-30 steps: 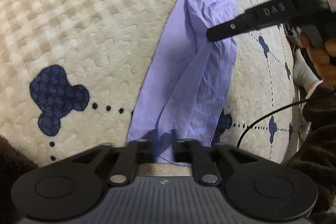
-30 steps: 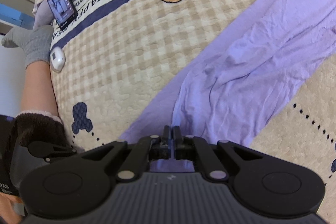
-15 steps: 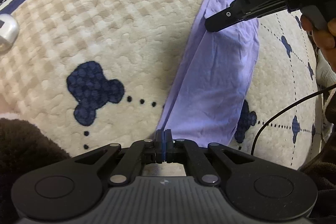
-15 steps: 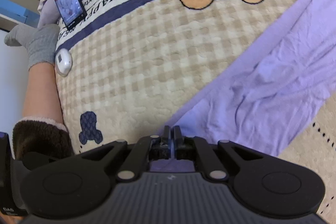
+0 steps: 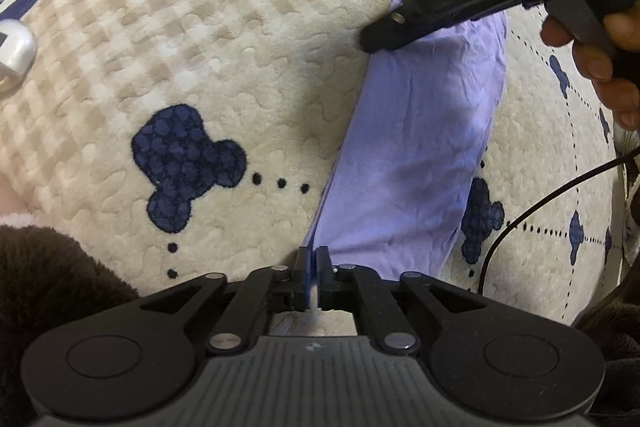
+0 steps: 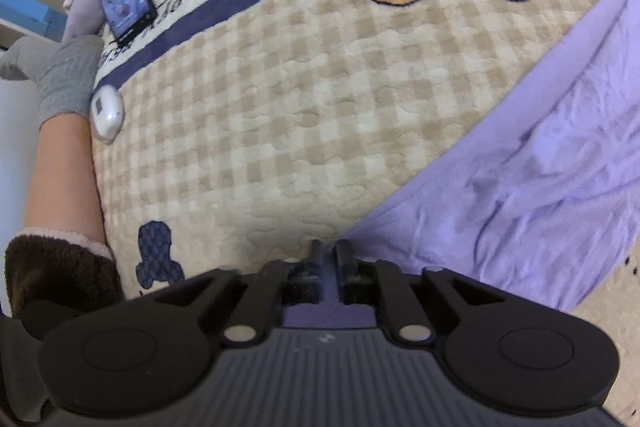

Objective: Fold clothes
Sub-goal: 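Open both grippers and lift them away from the pants strip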

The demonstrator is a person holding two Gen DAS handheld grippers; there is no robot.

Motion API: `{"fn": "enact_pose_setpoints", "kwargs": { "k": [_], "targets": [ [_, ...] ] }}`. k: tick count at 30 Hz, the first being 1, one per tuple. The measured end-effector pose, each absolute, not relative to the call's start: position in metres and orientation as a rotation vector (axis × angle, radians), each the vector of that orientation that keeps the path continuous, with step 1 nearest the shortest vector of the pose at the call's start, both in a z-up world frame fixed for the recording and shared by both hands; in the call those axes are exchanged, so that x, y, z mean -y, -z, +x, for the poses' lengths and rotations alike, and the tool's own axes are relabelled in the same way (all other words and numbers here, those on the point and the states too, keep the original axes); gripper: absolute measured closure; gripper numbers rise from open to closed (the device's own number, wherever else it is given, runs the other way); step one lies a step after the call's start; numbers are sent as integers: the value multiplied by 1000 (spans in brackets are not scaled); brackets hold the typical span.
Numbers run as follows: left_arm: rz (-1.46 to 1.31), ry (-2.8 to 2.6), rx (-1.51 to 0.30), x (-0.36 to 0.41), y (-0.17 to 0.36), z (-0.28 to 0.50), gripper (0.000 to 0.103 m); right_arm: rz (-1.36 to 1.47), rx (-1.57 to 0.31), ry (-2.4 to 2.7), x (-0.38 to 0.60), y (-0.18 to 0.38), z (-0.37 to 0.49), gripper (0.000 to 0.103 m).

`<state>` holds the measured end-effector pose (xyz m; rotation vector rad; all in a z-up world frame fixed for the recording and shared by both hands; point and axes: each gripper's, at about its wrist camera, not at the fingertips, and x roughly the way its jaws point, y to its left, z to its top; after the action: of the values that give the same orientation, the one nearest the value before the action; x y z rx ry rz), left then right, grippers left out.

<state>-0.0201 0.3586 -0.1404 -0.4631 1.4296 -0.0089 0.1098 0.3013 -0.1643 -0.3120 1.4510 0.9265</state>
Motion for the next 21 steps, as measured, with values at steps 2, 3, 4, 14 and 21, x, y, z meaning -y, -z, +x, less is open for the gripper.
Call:
{"fn": "enact_pose_setpoints", "kwargs": {
  "k": [2,3,4,14,21],
  "targets": [
    [-459,3,-1401,-357,135,-19,52,-294,-1422,-952,-300,156,109,50],
    [-424,-19,-1390,-354,132,-19,51,-295,-1413,-956,-299,152,109,50],
    [-389,-39,-1382,-351,129,-18,50,-294,-1408,-960,-298,150,110,50],
    [-297,-64,-1326,-332,116,-8,44,-274,-1399,-904,-262,128,141,46],
    [-286,60,-1211,-304,100,4,44,-216,-1365,-761,-193,119,200,44]
  ]
}}
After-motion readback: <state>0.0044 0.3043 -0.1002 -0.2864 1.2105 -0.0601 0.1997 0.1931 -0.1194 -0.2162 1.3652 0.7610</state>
